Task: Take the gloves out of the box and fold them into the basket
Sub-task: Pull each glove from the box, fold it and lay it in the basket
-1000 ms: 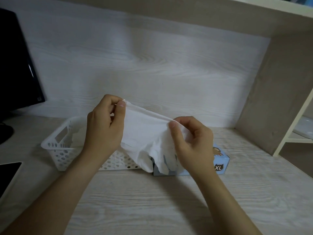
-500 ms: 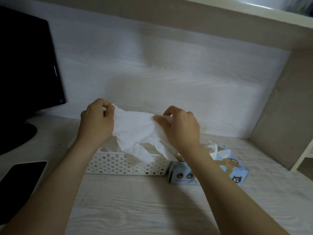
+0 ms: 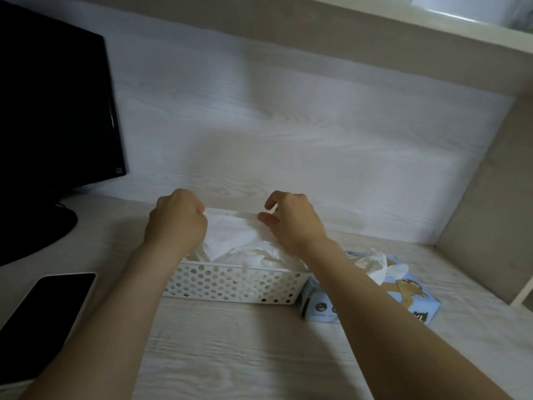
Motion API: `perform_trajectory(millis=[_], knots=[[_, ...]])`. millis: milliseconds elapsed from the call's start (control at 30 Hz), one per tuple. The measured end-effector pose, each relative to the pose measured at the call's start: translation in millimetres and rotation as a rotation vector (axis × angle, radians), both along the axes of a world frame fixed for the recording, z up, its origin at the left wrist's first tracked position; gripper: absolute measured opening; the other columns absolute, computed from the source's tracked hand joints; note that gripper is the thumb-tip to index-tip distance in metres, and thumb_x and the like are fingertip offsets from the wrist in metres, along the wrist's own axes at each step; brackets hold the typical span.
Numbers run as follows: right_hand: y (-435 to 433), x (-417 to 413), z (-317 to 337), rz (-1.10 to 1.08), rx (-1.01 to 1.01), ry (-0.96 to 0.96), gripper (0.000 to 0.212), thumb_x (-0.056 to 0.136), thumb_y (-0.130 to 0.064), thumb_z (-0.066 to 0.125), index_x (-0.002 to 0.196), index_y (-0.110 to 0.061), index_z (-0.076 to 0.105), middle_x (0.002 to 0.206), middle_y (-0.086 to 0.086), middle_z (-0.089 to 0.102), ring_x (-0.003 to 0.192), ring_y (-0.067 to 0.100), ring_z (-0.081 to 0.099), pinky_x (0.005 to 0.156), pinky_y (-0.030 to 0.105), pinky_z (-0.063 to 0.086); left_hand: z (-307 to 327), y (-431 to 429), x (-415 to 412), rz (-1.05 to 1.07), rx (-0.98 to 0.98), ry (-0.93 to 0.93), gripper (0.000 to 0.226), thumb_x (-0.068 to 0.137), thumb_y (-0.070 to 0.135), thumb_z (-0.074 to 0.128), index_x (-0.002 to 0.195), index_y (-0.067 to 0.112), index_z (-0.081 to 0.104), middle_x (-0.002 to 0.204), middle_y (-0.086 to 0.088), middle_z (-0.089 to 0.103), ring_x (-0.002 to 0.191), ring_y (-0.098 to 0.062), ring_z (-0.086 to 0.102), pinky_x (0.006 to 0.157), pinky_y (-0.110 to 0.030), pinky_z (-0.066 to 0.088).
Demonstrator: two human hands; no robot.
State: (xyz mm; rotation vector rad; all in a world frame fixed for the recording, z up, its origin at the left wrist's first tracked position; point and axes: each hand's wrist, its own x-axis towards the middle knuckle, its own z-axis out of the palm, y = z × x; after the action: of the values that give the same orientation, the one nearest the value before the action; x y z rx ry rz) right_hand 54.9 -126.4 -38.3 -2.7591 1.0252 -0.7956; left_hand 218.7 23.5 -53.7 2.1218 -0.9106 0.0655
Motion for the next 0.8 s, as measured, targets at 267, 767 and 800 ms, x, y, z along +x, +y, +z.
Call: perform_trajectory(millis=[267, 767, 800], knots=[[23.8, -17.0, 30.8, 0.161, 0.028, 0.343, 0.048, 0.099, -0.014, 0.054, 0.144, -0.03, 0.061, 0.136, 0.007, 0.049, 0.128, 0.032, 0.047, 0.106, 0.044, 0.047, 2.8, -2.3, -8.3, -0.184, 0.091, -0.43, 0.046, 0.092, -0.007, 0.056, 0.112, 0.03, 0.075, 0.125, -0.003, 0.057, 0.116, -0.025, 0.05, 0.098, -0.037, 0.046], [28.4, -19.9, 16.1, 0.127, 0.265, 0.536, 0.059, 0.095, -0.036, 0.071, 0.15, -0.027, 0.053, 0.136, 0.001, 0.059, 0.114, 0.024, 0.062, 0.092, 0.037, 0.057, 0.7, -6.8, -11.2, -0.416, 0.411, -0.082, 0.037, 0.093, 0.046, 0.075, 0.128, 0.035, 0.07, 0.131, 0.006, 0.06, 0.098, -0.011, 0.059, 0.065, -0.016, 0.044], [29.3, -20.8, 14.6, 0.134, 0.249, 0.513, 0.057, 0.094, -0.037, 0.073, 0.148, -0.026, 0.056, 0.134, 0.003, 0.06, 0.111, 0.025, 0.063, 0.094, 0.04, 0.059, 1.1, -8.5, -11.5, -0.423, 0.355, -0.151, 0.035, 0.093, 0.044, 0.075, 0.126, 0.036, 0.07, 0.13, 0.008, 0.058, 0.101, -0.012, 0.058, 0.071, -0.019, 0.046]])
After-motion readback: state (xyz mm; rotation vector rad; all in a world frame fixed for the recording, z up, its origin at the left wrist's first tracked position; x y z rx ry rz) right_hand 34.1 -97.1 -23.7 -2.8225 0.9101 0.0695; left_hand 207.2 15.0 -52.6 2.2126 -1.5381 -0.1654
